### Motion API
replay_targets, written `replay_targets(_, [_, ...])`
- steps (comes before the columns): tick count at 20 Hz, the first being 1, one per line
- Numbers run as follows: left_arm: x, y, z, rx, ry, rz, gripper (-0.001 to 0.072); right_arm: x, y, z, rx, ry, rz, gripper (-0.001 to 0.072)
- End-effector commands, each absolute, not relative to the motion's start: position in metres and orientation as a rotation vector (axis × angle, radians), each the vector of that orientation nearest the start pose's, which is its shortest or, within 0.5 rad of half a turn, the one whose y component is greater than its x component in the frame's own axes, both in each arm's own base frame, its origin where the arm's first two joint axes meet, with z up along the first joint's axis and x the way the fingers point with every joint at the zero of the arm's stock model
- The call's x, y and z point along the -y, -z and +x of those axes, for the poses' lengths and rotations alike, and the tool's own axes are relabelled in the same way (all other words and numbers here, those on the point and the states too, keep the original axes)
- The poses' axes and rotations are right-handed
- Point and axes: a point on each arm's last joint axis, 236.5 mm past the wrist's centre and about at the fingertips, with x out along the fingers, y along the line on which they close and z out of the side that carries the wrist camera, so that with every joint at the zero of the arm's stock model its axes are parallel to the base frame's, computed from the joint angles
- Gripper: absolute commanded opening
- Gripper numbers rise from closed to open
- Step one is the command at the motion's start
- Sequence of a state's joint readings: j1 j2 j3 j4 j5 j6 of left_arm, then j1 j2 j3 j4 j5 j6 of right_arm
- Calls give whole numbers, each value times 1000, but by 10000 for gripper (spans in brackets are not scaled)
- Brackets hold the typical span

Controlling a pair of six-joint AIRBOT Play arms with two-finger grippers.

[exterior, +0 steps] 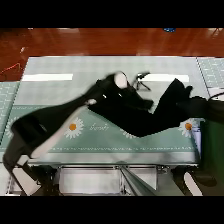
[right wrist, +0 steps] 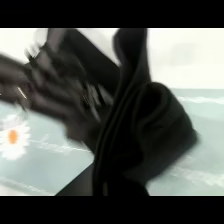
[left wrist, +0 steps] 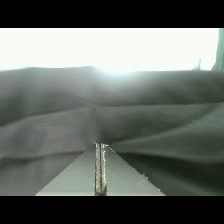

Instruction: Fold the shirts.

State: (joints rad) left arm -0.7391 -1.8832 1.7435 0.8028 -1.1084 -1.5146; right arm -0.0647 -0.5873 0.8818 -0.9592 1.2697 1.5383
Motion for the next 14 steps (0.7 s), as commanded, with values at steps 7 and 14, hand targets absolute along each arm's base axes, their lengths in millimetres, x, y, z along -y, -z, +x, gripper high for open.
replay_targets(7, [159, -130, 386, -1080, 446, 0, 19, -267, -114, 363, -992, -647, 499, 24])
replay_targets(14, [52, -110, 273, -1021, 199, -154, 19, -359, -48, 439, -1128, -715, 556, 25])
